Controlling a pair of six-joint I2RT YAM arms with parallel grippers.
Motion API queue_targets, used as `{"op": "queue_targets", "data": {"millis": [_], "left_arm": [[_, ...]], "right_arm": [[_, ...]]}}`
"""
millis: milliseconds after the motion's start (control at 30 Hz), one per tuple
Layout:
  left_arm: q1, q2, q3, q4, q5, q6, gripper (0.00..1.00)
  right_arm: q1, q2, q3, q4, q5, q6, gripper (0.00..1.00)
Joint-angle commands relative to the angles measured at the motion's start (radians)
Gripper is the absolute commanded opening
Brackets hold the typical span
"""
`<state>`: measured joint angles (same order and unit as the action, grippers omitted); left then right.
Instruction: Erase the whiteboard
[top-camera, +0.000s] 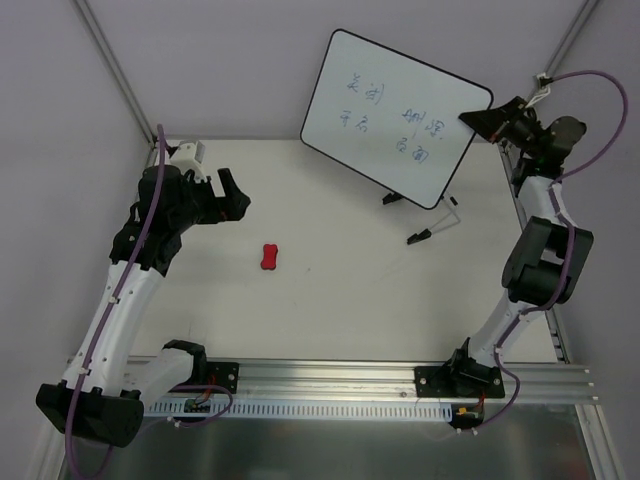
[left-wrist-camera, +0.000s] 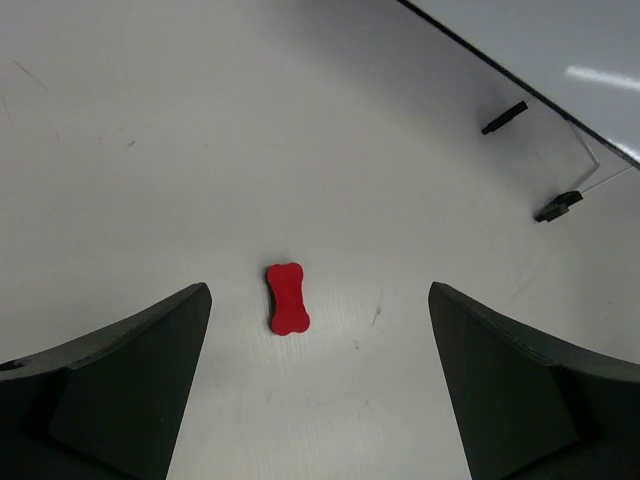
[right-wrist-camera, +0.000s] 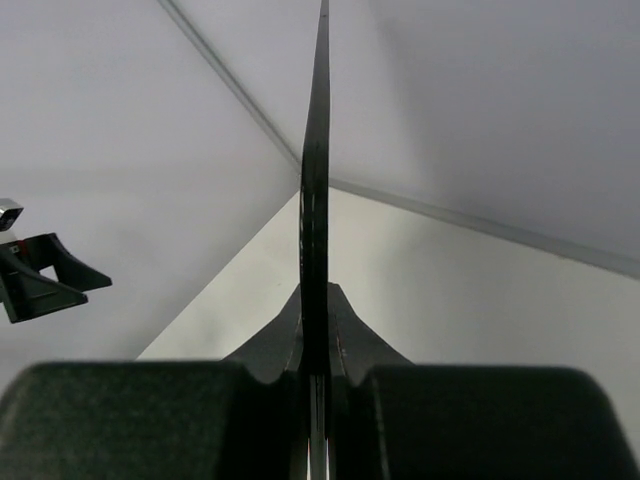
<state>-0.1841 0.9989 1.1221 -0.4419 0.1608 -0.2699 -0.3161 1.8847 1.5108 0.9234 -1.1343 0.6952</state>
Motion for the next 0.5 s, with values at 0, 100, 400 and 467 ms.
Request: {"op": "queue_targets", "data": {"millis": [0, 100, 400, 467], "left_arm": [[-0.009, -0.011, -0.027, 0.026, -0.053, -0.003, 0.92], [-0.009, -0.006, -0.041, 0.026, -0.076, -0.015, 0.92], [-0.026, 0.020, -0.077, 0.029, -0.112, -0.041, 0.91], [-0.031, 0.029, -0.085, 0.028, -0.127, -0.052, 0.91]], "right_arm": [[0.077, -0.116, -0.096, 0.149, 0.085, 0.032, 0.00], [0.129, -0.154, -0.167, 0.144, 0.117, -0.032, 0.00], [0.212, -0.219, -0.366, 0.098, 0.195, -0.174, 0.00], [0.227, -0.234, -0.394, 0.080, 0.228, -0.212, 0.00]]}}
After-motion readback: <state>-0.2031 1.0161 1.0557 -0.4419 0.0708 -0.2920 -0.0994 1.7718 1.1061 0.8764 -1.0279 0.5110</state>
